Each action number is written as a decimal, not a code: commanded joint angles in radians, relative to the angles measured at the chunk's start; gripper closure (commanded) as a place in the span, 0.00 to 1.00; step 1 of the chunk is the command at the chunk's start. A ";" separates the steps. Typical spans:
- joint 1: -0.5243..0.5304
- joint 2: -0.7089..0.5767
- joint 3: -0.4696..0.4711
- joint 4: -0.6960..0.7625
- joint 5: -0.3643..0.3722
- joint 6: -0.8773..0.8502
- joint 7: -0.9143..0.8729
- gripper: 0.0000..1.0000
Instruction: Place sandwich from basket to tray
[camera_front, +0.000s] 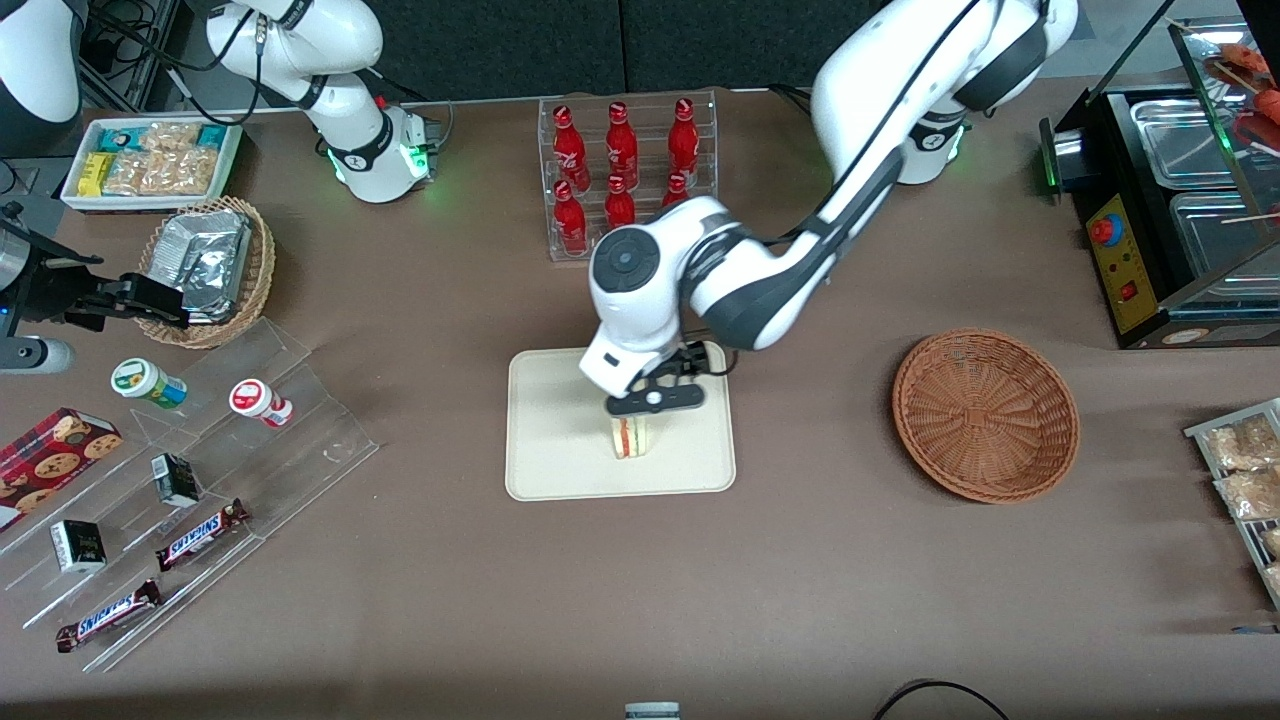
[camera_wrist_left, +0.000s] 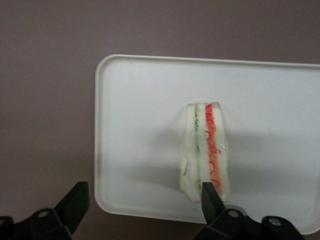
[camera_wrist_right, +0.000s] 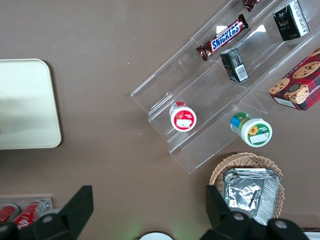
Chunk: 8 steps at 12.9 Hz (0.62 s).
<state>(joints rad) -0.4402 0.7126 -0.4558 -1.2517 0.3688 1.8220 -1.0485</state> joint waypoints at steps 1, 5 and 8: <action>0.099 -0.151 -0.003 -0.064 -0.094 -0.119 0.077 0.01; 0.340 -0.379 -0.003 -0.167 -0.250 -0.254 0.434 0.01; 0.477 -0.467 -0.003 -0.209 -0.303 -0.308 0.629 0.01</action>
<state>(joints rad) -0.0305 0.3226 -0.4508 -1.3783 0.1026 1.5164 -0.5125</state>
